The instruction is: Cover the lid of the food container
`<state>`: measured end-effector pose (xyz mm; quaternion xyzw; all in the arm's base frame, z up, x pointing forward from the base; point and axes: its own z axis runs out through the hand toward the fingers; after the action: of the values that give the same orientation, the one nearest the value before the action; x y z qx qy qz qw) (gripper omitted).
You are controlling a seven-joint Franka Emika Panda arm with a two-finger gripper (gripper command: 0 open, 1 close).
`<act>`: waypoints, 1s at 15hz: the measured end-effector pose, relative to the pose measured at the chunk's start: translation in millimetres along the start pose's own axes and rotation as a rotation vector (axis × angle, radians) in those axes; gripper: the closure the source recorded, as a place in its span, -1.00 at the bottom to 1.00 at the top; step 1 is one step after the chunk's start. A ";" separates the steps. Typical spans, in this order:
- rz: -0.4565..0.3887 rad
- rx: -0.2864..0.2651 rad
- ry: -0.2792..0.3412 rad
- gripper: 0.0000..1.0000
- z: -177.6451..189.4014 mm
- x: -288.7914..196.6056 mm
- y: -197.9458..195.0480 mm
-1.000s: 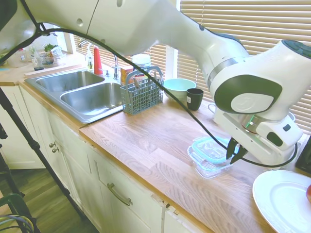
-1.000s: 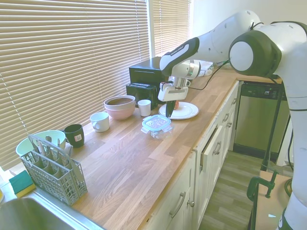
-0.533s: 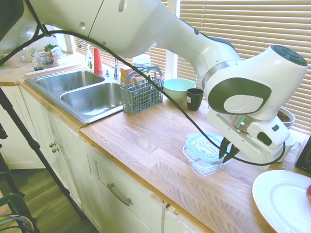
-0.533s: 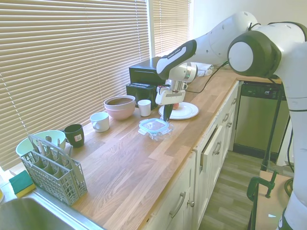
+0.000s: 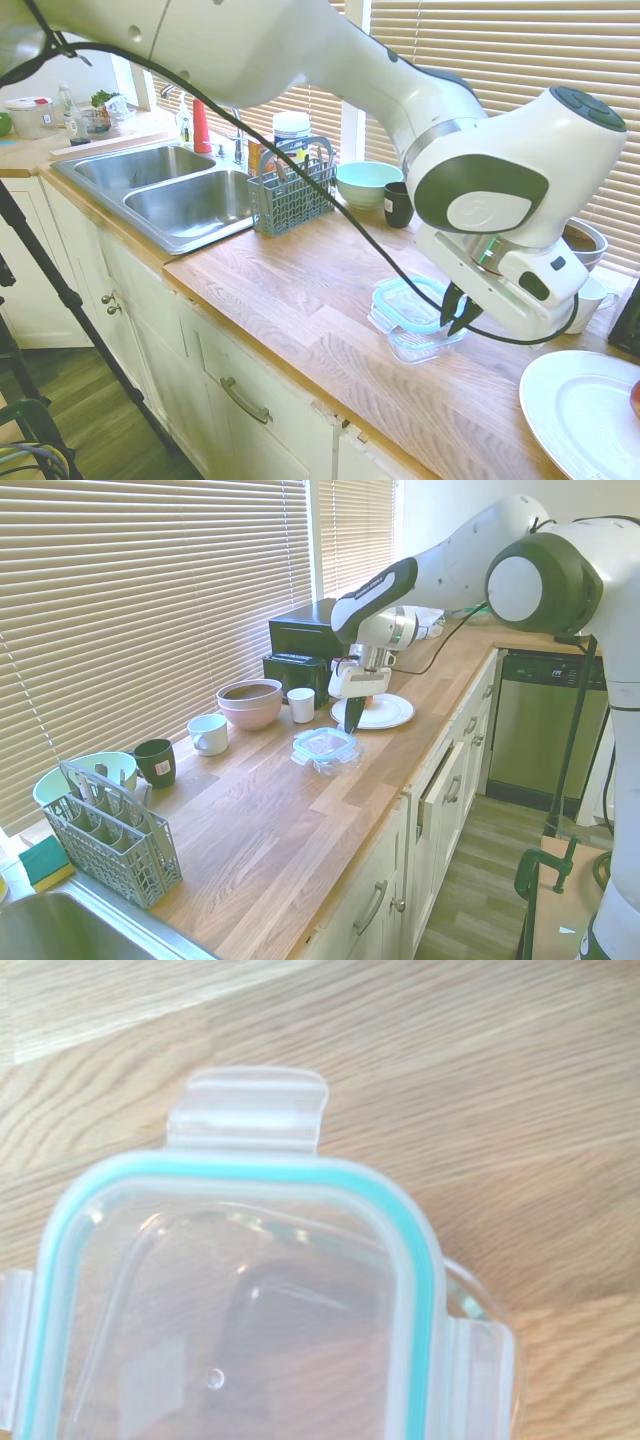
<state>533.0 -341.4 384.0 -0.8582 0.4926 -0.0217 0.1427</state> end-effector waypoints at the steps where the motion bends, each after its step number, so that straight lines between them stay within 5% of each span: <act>1: 0.000 0.005 0.002 1.00 -4.4 -5.0 1.8; 15: 0.124 0.094 -0.054 1.00 18.4 -5.4 34.9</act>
<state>504.2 -349.3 357.7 -0.8188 0.5390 -0.0127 0.1970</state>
